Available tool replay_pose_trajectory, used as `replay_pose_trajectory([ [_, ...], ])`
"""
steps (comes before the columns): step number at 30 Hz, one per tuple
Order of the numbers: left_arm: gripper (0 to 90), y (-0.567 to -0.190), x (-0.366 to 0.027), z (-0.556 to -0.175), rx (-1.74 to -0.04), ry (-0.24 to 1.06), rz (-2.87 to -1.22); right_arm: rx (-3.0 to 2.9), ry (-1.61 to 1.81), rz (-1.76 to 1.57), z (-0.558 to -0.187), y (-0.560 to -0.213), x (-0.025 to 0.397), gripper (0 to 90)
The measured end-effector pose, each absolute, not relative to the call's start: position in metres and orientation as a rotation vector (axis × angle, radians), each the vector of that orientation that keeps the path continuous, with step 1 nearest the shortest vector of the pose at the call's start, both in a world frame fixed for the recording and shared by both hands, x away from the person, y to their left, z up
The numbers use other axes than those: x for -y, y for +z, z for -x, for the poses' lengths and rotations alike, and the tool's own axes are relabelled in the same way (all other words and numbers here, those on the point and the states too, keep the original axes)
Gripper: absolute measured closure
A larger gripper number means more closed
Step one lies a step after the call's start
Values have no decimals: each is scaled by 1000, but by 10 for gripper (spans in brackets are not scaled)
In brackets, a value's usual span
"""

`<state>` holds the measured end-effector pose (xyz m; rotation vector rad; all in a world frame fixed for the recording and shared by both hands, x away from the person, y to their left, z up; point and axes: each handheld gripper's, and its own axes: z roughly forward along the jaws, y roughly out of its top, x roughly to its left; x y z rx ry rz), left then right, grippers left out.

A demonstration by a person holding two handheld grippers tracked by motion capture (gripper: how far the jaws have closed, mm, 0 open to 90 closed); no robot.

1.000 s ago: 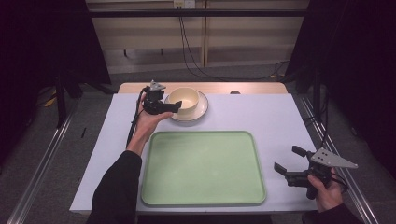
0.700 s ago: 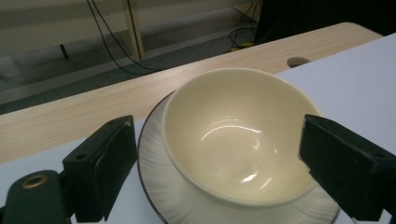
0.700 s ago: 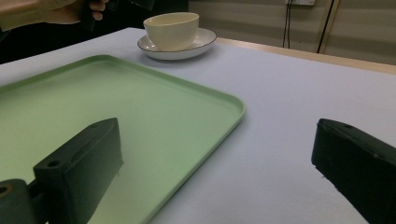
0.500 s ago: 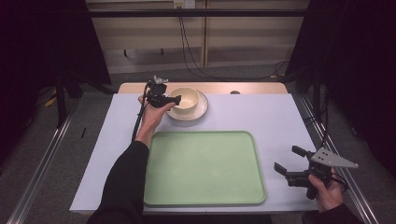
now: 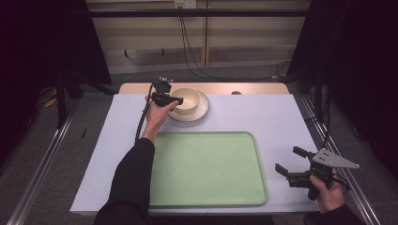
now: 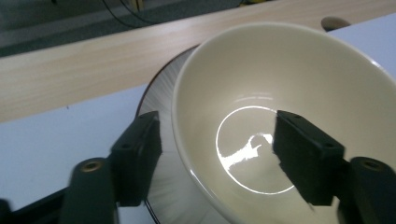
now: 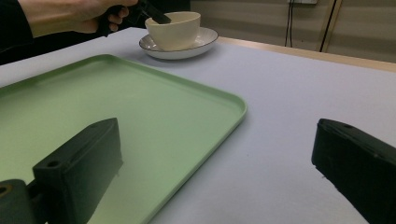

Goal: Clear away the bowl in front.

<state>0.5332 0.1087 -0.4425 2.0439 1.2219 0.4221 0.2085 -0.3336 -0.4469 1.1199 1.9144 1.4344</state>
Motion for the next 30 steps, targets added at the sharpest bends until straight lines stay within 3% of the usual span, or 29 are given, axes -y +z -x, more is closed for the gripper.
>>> replay_pose_trajectory([
  [26,779,-450,-105,-542,-1381,315,-2116,-1908,1430,-1124,-210,-448,334,9],
  [30,786,-450,-105,-543,-1413,262,-2106,-1908,1430,-1130,-209,-448,334,8],
])
